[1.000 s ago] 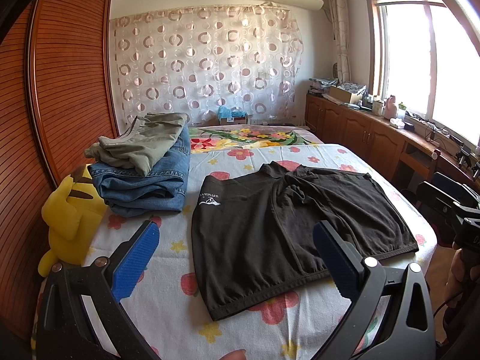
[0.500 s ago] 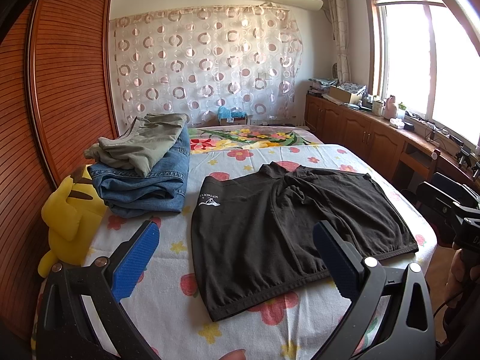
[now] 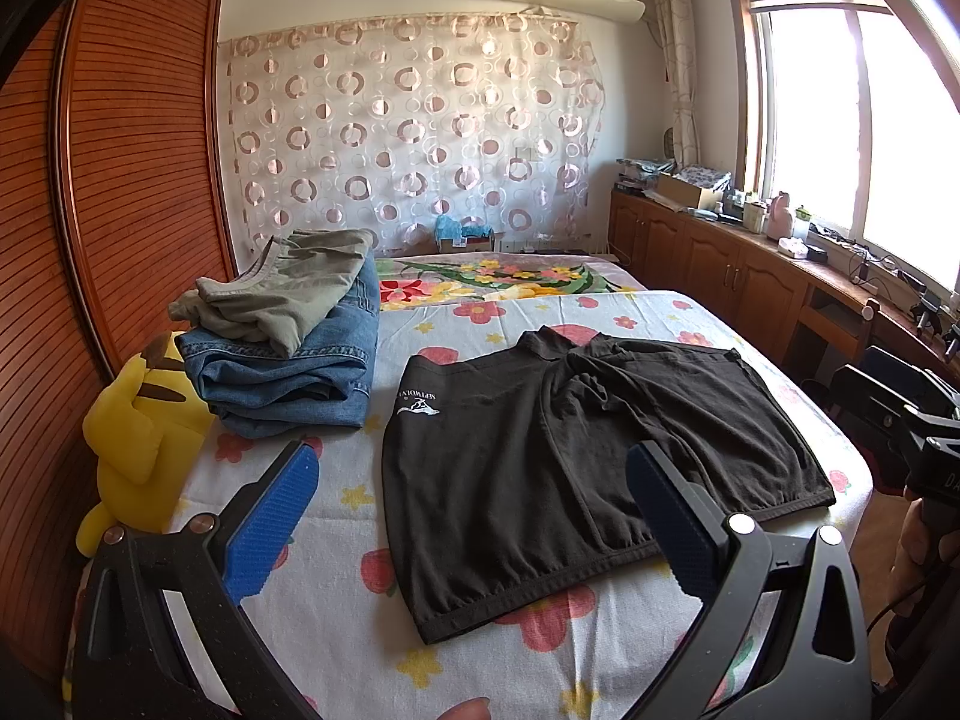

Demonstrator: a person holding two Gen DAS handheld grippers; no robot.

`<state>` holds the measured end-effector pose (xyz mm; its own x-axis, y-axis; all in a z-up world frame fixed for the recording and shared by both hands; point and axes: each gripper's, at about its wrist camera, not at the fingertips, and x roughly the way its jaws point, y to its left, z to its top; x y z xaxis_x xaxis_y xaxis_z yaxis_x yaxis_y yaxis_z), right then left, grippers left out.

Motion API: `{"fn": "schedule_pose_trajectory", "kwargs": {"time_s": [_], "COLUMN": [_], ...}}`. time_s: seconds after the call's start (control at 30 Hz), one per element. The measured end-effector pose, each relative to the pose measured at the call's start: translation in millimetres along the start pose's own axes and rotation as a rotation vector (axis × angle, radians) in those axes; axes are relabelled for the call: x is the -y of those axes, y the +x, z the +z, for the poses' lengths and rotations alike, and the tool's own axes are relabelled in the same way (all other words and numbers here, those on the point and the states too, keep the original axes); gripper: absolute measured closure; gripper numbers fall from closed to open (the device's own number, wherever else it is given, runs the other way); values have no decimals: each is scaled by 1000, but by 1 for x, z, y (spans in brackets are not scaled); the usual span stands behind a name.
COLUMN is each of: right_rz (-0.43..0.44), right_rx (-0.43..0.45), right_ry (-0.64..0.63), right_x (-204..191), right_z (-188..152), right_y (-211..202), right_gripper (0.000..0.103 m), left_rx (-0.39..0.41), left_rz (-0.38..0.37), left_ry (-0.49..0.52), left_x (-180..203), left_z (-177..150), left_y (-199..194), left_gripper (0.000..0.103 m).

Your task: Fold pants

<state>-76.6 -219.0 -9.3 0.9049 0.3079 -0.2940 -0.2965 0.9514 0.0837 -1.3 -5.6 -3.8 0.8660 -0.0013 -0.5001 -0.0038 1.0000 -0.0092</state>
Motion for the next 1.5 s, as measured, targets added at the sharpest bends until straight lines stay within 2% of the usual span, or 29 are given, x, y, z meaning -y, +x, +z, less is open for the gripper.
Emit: {"fn": "schedule_pose_trajectory", "kwargs": {"time_s": [0.57, 0.97, 1.5], "right_rz": [17, 27, 15], "right_rx": [-20, -96, -243], "right_ry": [1, -9, -29], "right_x": [1, 12, 30], "right_z": [-1, -5, -17], "right_y": [5, 17, 34], "right_gripper": [0, 0, 3], "left_rx": [-21, -94, -182], "left_rz": [-1, 6, 13], "left_ry": [-1, -14, -33], "left_x": [6, -12, -33], "left_z": [-1, -19, -45], "left_y": [0, 25, 48], "left_gripper": [0, 0, 0]}}
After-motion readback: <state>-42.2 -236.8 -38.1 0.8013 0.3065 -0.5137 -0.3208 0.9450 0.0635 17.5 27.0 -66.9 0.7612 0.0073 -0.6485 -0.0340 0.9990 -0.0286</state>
